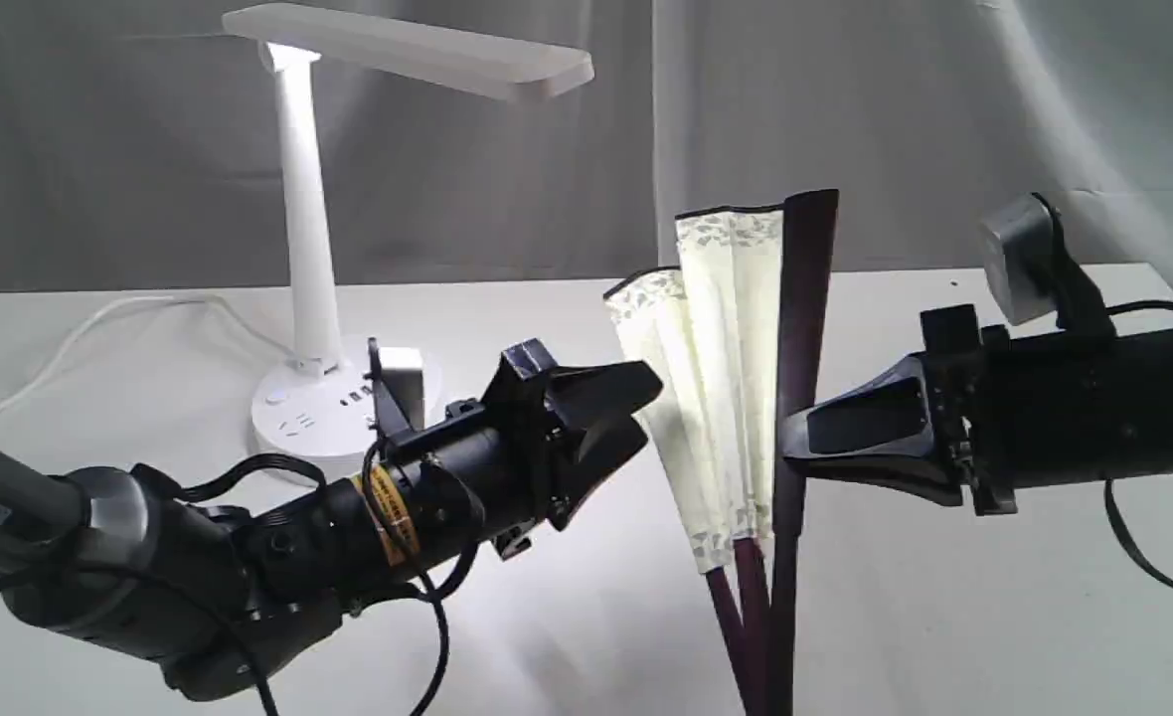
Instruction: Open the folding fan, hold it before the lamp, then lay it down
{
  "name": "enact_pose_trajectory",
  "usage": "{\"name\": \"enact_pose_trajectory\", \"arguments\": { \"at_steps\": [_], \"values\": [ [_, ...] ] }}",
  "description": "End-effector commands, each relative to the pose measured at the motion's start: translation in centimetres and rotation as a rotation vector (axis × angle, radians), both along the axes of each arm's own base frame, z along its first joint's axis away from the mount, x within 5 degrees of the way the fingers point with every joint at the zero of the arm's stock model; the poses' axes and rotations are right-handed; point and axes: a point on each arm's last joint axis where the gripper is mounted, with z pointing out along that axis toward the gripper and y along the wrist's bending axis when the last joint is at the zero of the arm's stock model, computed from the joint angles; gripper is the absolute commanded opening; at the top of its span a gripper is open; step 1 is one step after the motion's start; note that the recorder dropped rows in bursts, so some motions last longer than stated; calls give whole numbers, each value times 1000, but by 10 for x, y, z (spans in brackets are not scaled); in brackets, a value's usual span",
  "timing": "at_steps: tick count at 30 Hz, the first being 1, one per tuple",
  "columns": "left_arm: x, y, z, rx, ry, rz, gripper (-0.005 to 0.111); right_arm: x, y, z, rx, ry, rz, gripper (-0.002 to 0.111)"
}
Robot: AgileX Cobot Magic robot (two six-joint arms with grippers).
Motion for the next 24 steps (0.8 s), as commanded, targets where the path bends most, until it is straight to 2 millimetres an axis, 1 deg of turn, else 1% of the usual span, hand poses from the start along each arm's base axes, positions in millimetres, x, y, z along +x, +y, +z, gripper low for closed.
{"name": "enact_pose_trajectory", "arguments": {
  "at_steps": [1, 6, 14, 18, 20, 22, 24],
  "values": [
    [2, 1, 4, -41, -6, 11, 48, -1, 2, 5, 32, -8, -7, 0],
    [4, 2, 5, -54, -6, 33, 48, -1, 2, 5, 36, -5, -9, 0],
    [3, 1, 6, -57, -10, 29, 48, -4, 19, 4, 37, 2, 47, 0],
    [3, 1, 5, -54, -13, 25, 47, -4, 19, 3, 41, 9, 42, 0],
    [3, 1, 5, -53, -14, 25, 42, -4, 19, 3, 41, 9, 42, 0],
    [3, 1, 5, -53, -14, 25, 34, -4, 19, 3, 41, 9, 42, 0],
    [3, 1, 5, -53, -14, 25, 22, -4, 19, 3, 41, 9, 42, 0]
  ]
}}
